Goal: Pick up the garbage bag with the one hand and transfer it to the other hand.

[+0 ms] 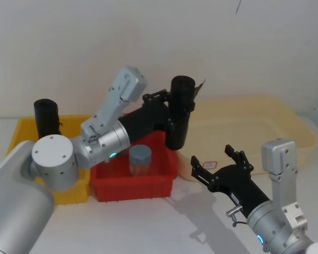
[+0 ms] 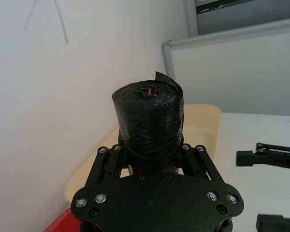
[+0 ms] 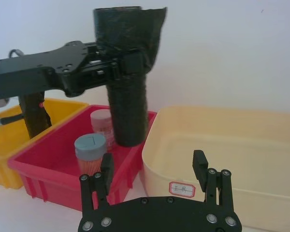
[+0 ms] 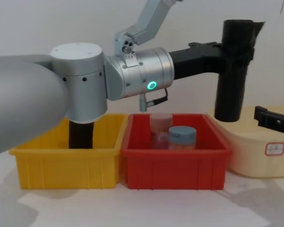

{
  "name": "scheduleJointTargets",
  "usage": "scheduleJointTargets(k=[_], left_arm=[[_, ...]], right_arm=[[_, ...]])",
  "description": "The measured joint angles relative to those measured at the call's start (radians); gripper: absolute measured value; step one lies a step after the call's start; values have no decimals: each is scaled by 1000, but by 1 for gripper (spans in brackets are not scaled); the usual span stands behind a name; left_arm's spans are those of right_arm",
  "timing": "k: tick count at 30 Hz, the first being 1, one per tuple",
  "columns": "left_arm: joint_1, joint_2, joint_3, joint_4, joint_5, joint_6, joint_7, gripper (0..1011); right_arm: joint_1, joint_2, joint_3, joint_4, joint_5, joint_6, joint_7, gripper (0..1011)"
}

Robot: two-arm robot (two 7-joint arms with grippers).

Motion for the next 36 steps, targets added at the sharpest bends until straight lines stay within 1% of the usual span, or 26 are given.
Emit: scheduleJointTargets(k=[2,11,25,30,36], left_arm=[[-13,-12,5,29,-7,-10,-14,477],[-47,-49,16,92,-24,-33,-50,477],[-59,-66,24,113,-37,-36,-63,477],[-61,-69,25,116,-39,-36,-65,477],[-63,-71,26,119,-41,-37,-67,477]], right_arm=[[0,0,0,0,0,0,0,1000],[0,0,0,0,0,0,0,1000],[2,-2,-2,0,-5,-1,0,1000],[11,-10,-10,4,-23,-8,-4,1000],[36,-28,-23,21,-49,-15,-18,1000]])
